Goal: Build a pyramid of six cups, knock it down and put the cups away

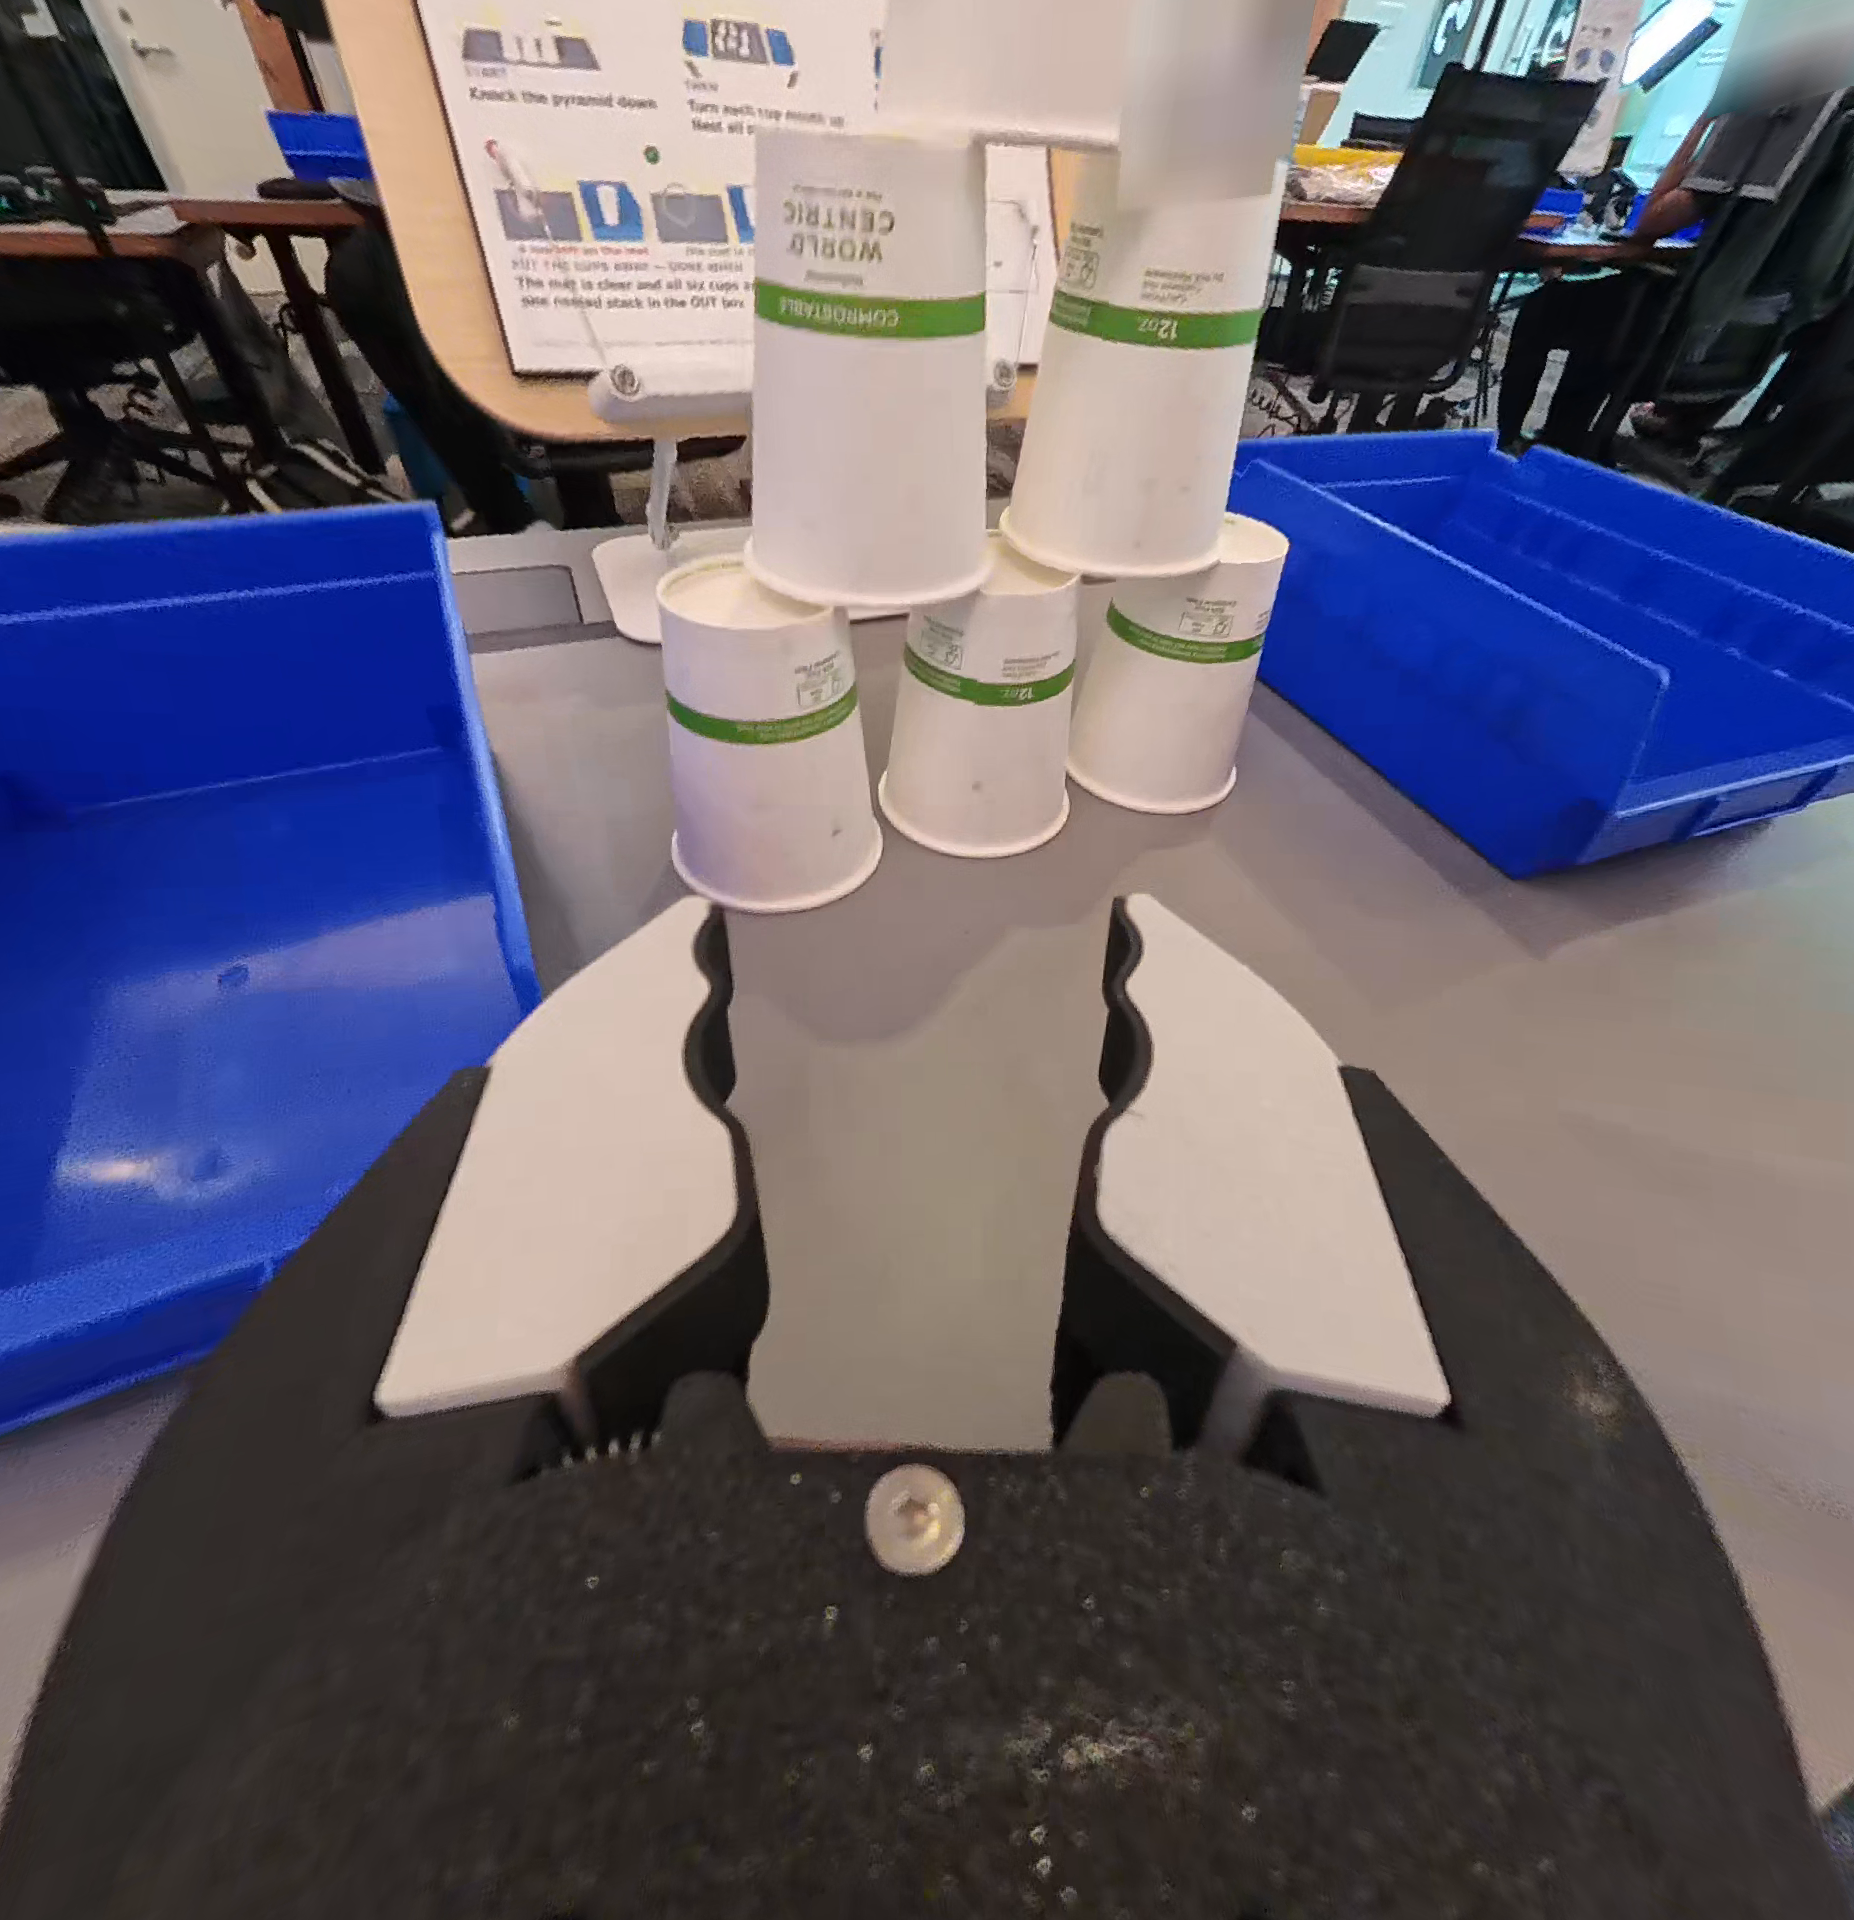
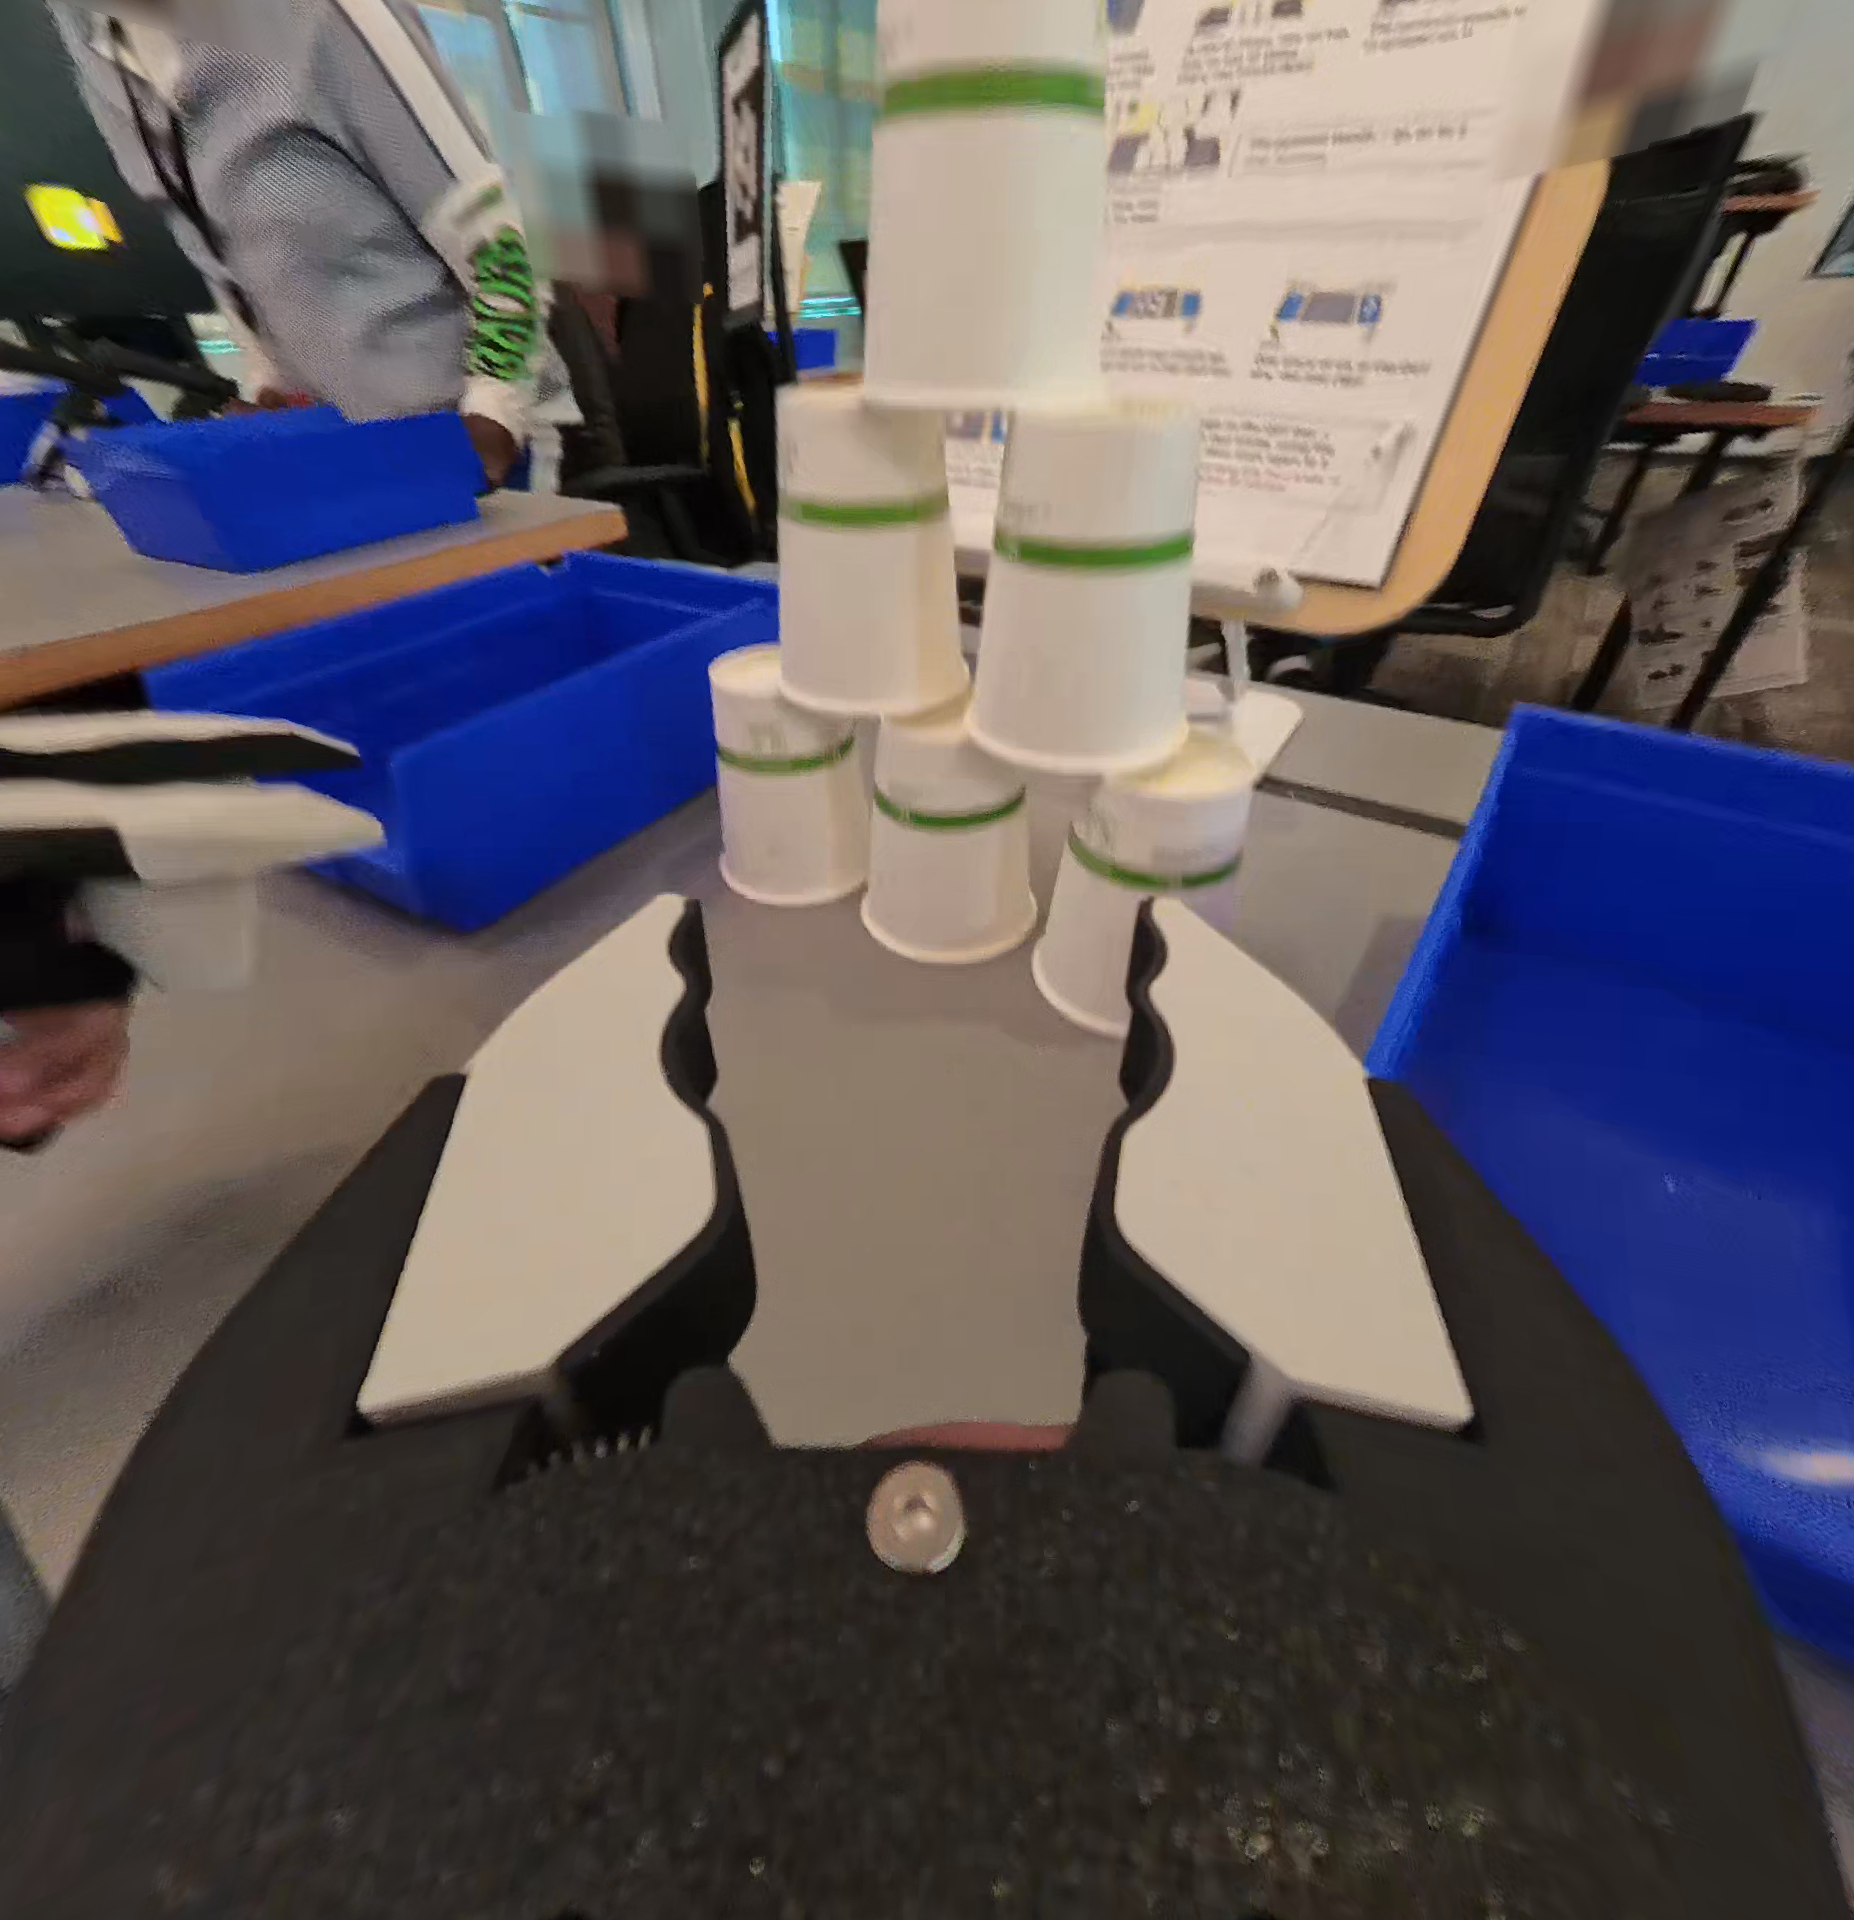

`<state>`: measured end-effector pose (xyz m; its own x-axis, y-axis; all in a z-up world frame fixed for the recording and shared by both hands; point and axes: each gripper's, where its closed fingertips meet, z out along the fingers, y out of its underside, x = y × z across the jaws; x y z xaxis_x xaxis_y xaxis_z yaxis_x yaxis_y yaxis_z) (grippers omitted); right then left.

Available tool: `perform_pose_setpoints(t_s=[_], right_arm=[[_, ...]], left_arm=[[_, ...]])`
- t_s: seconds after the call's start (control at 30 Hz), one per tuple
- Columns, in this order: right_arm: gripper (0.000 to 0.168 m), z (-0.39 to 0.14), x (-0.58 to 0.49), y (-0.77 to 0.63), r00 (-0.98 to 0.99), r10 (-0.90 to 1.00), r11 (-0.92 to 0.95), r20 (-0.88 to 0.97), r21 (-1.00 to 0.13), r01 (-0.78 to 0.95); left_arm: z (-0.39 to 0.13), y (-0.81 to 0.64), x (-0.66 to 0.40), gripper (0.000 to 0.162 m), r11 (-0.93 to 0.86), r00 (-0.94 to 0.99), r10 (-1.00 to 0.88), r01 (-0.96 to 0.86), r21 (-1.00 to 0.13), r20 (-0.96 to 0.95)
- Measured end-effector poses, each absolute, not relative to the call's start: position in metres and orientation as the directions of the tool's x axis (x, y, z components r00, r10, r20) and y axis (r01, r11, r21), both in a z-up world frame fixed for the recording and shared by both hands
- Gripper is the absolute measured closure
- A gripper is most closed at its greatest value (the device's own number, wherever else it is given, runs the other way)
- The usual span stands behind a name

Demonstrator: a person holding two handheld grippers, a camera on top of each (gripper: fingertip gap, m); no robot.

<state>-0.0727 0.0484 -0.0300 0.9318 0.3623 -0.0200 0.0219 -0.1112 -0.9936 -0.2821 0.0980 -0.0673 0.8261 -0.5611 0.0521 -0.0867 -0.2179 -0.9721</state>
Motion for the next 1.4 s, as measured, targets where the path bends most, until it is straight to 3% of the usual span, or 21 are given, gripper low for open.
perform_pose_setpoints(t_s=[0.13,1.4], right_arm=[[0.092,-0.078,-0.069,0.033,0.951,0.309,-0.109,0.020,-0.992,0.056],[0.091,-0.081,-0.064,0.037,0.955,0.272,-0.056,0.121,-0.988,0.141]], left_arm=[[-0.083,0.094,-0.283,0.093,-0.243,0.822,-0.565,-0.080,-0.967,0.074],[-0.103,0.084,-0.261,0.088,-0.260,0.761,-0.647,-0.158,-0.953,0.051]])
